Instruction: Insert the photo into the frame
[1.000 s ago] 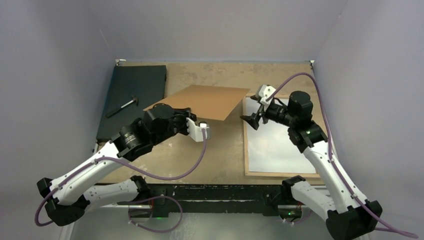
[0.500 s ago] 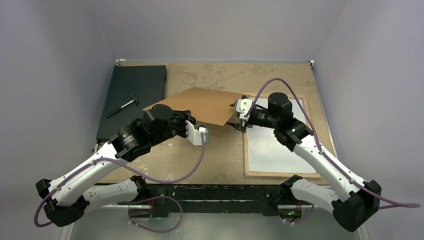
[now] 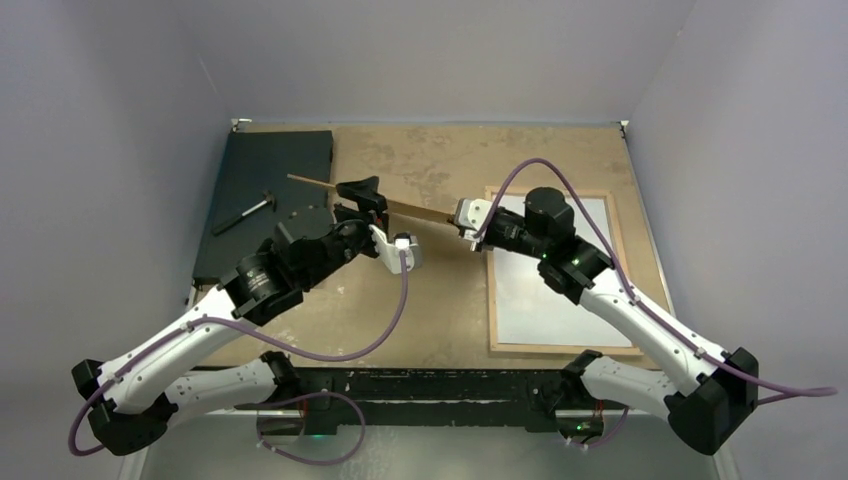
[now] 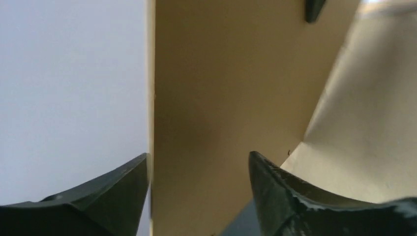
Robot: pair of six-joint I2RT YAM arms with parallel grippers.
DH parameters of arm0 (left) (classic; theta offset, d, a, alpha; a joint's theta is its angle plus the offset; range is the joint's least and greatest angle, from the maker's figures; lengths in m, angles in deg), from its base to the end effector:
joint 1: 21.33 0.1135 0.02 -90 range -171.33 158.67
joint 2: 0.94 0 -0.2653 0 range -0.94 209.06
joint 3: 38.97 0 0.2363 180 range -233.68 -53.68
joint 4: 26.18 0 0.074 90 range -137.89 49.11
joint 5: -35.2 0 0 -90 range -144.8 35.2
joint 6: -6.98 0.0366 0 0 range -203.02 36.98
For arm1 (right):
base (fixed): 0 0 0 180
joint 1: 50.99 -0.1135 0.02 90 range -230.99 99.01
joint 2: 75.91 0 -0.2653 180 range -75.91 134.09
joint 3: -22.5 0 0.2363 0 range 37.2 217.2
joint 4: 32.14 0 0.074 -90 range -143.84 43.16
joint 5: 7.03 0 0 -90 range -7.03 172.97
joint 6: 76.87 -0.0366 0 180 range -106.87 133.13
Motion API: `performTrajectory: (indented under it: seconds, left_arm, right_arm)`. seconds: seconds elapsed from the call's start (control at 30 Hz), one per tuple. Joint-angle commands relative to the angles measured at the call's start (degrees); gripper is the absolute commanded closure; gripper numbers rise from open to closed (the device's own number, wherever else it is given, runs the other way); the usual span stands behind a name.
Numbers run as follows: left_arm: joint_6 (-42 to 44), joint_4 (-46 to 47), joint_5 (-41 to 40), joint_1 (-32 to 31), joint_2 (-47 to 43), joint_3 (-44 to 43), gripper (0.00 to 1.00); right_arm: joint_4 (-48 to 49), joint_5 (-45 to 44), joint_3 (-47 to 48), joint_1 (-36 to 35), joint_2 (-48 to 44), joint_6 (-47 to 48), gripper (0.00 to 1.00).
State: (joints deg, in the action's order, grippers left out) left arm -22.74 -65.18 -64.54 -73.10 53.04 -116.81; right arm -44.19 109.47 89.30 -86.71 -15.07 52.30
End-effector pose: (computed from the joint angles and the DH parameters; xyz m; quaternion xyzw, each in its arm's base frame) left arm 0.1202 -0.1425 0.3949 0.6273 0.4850 0.1122 0.5989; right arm 0.1787 0.1487 0.3584 -0.5618 0.4815 0.1508 0.6556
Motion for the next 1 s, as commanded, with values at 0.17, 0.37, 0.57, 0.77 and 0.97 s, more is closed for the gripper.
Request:
performTrajectory:
  seconds: [0.17, 0.37, 0.57, 0.77, 0.97]
  left_arm:
    - [0.47, 30.14, -7.53, -0.56, -1.13, 0.49, 0.1]
    - [-4.32, 21.47, -2.67, -0.6, -2.06, -2.5, 0.07]
    - [-10.59, 6.42, 5.29, -0.62, 0.44, -1.71, 0.1]
    - [-17.32, 5.61, 10.47, -0.59, 8.5, -1.03, 0.08]
    - [-33.43, 3.86, 11.48, -0.16, 24.55, -8.69, 0.06]
  right_arm:
    - [9.59, -3.36, 6.68, 0.61, 1.77, -18.41, 1.0]
    - [6.58, -13.39, 16.64, 0.79, 8.75, -33.79, 1.0]
    - [1.28, -28.52, 29.81, 2.29, 15.3, -45.16, 1.0]
    - [-2.41, -38.55, 36.54, 7.05, 16.92, -52.88, 1.0]
    - [-5.97, -43.75, 36.79, 13.19, 15.17, -59.16, 1.0]
